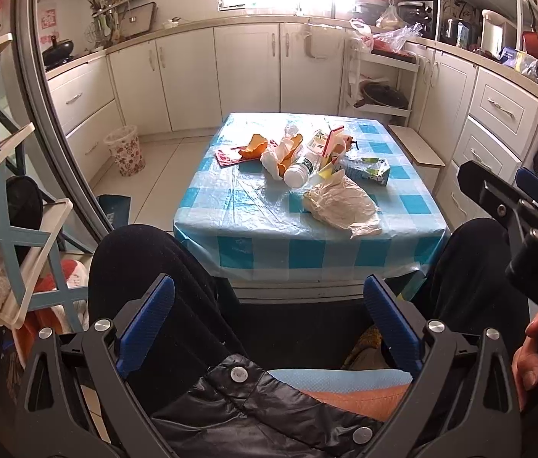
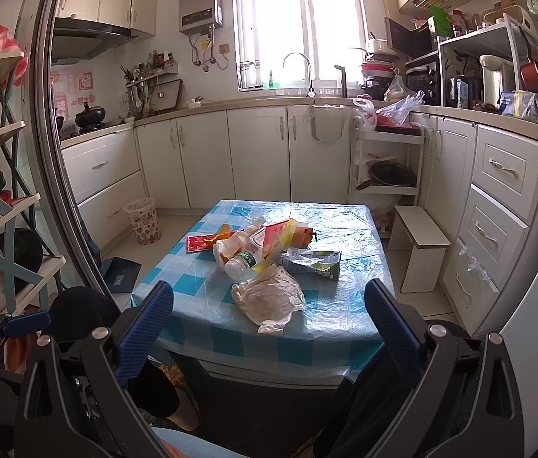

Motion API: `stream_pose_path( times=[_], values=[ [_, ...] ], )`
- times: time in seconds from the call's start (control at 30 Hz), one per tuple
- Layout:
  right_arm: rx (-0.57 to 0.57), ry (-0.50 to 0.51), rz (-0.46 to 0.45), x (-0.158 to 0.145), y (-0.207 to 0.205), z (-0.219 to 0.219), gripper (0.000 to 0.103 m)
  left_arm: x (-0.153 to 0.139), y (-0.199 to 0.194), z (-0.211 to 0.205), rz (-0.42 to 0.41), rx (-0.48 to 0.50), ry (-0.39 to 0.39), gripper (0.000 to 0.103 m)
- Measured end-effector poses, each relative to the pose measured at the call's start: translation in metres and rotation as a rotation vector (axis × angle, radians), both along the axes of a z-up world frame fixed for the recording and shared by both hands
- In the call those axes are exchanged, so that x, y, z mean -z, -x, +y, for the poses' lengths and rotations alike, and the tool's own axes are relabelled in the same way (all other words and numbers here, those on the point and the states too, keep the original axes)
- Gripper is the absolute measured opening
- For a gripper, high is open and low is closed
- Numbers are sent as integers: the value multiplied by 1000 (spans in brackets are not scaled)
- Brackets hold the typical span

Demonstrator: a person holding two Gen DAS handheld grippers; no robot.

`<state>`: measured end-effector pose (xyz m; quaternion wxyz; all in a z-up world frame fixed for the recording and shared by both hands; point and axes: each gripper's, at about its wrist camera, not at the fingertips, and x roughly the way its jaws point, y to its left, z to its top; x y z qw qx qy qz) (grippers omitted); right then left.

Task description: Collect trash

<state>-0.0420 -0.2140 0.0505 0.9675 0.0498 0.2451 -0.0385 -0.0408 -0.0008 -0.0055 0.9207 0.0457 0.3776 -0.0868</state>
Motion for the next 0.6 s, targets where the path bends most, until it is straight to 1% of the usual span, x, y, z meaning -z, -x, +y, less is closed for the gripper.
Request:
stream_pose_path(
  times=[0.6],
  values=[
    [-17, 2, 19, 5, -2, 2, 96, 1, -2, 5, -9, -35, -7, 95]
  ],
)
